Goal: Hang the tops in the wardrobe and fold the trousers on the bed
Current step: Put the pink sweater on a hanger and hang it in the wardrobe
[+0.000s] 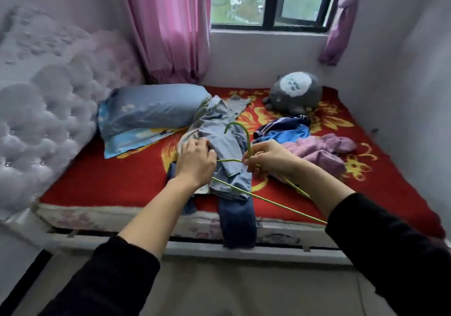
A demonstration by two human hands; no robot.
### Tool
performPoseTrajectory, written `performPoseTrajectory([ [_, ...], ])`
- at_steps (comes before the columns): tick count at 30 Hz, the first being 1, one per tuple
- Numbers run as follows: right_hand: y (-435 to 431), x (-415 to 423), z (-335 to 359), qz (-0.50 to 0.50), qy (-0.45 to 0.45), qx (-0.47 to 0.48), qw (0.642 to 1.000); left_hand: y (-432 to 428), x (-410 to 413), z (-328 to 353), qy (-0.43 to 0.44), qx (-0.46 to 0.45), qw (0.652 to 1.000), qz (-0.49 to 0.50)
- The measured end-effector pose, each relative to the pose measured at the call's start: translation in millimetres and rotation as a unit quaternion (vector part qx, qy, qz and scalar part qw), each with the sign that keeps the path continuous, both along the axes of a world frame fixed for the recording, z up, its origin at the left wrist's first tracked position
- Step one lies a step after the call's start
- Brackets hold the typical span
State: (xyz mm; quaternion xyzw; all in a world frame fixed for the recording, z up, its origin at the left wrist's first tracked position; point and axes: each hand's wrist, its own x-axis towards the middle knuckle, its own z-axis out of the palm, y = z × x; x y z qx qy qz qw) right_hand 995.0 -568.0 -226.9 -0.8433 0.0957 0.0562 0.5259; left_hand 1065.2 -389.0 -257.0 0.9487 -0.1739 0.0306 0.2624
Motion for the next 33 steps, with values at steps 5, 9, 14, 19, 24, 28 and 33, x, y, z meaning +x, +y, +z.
performPoseTrajectory([
  [5,-81.3,20.1,-47.2,-0.093,0.052,0.015,0.994,-91.3,56.5,-57.9,0.101,0.040,0.992,-0.064],
  [9,-144.0,29.3,-73.9,-0.171,0.075,0.039,0.982,-161.8,81.9,-83.6,0.145,0.068,0.980,-0.121],
  [14,-227.1,46.2,-102.7,-0.247,0.088,0.054,0.964,-245.3,112.8,-116.2,0.173,0.074,0.970,-0.157],
  [19,-319.8,89.2,-130.1,-0.274,0.094,0.071,0.954,-331.6,152.1,-153.4,0.209,0.089,0.962,-0.152],
  [24,-415.3,156.1,-165.2,-0.289,0.122,0.117,0.943,-404.1,204.6,-201.6,0.276,0.079,0.955,-0.069],
  [28,-478.2,208.4,-191.2,-0.298,0.115,0.101,0.942,-443.8,238.5,-239.5,0.353,0.061,0.934,0.006],
  [33,-520.7,259.4,-239.2,-0.257,0.071,-0.116,0.957,-477.1,278.2,-291.7,0.358,0.067,0.929,0.070],
])
